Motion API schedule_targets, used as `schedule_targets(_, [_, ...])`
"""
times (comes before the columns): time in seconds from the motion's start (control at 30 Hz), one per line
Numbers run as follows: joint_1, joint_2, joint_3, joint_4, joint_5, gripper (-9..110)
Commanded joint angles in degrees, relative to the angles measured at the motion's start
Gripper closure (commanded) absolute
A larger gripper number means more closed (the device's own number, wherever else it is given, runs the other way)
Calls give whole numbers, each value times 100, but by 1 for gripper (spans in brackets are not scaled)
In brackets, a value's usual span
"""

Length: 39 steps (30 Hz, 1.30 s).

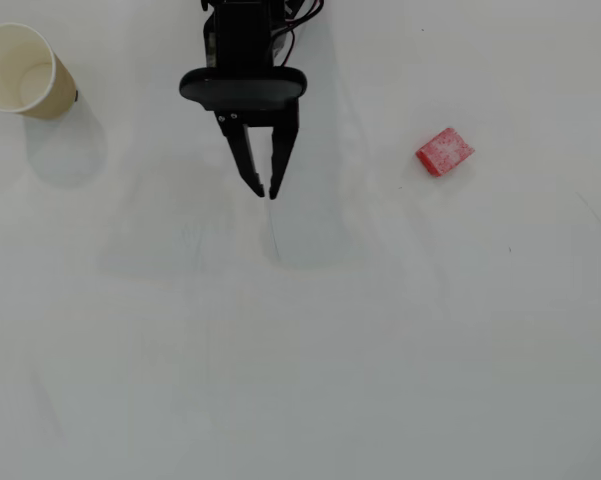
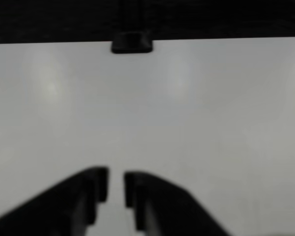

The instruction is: Pick up the cube and drop it in the cup.

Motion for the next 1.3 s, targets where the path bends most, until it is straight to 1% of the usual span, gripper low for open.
schedule_targets(0.0, [-220,193,202,-211,-53,101])
schedule_targets(0.47, [-1477,185,202,-114,-53,101])
schedule_targets(1.27, [-3929,176,202,167,-53,101])
